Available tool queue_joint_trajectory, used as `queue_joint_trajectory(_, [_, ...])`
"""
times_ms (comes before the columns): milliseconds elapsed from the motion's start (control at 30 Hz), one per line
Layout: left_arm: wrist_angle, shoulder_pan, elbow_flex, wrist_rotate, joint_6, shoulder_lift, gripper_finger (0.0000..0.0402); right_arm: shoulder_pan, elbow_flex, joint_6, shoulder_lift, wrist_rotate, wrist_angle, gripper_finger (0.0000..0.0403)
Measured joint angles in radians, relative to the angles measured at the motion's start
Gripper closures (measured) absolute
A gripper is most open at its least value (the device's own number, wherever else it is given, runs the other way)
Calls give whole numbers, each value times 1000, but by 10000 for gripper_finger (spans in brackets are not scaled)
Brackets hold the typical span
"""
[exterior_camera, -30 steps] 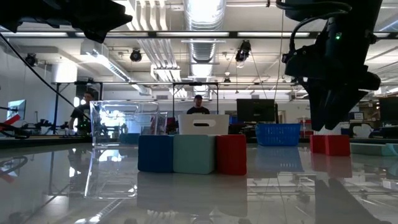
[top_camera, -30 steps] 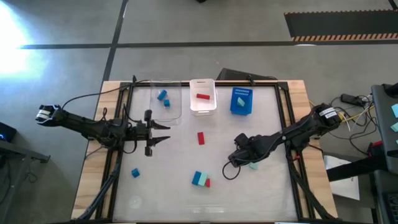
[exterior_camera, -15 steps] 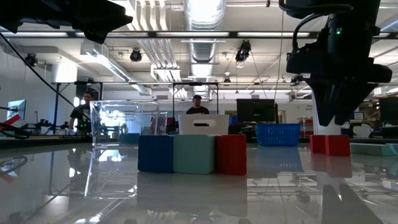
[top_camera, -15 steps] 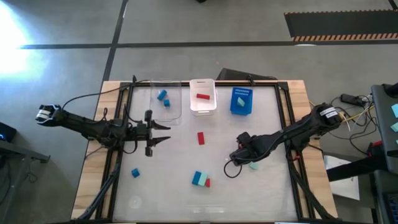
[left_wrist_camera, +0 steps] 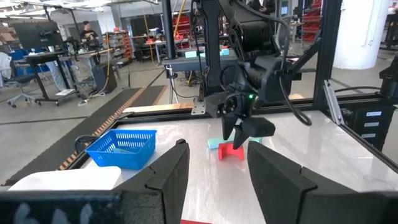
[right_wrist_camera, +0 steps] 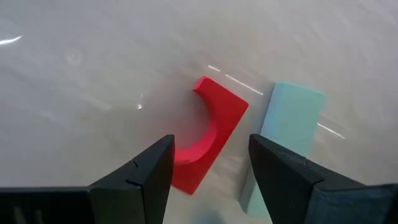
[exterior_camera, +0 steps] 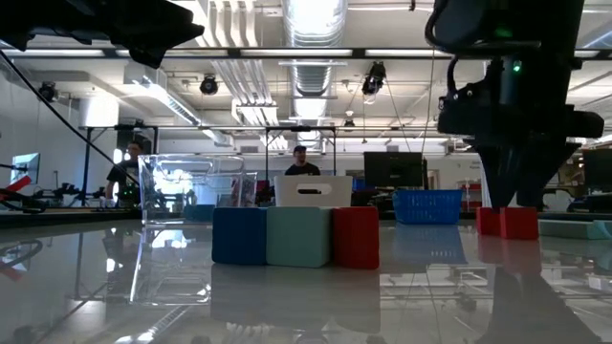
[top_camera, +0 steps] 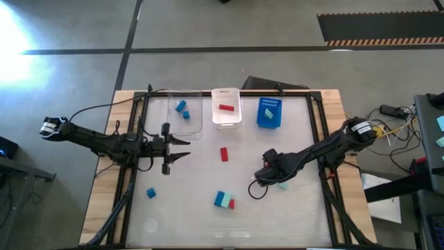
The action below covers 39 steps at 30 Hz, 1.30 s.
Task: Sort & place blocks by color
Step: Put the right red block into the white bin
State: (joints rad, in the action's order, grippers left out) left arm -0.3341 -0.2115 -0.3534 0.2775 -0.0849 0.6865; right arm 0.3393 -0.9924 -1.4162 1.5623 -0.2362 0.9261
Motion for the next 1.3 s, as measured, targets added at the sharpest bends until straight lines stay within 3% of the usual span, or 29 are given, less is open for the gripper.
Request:
queue_joint_trajectory(433, [1,0,0,0,0,0,254,-14,0,115,102,-26,-151,222])
queue_joint_trajectory(867, [1,0,0,0,1,0,254,-23,0,181,94,-28,-153,379])
queue_joint_trajectory(1033, [1,0,0,0,1,0,254,-30,2,215,52,-31,-151,378])
queue_joint_trajectory(1300, [1,0,0,0,1,0,254,-57,2,311,-62,-132,-155,379])
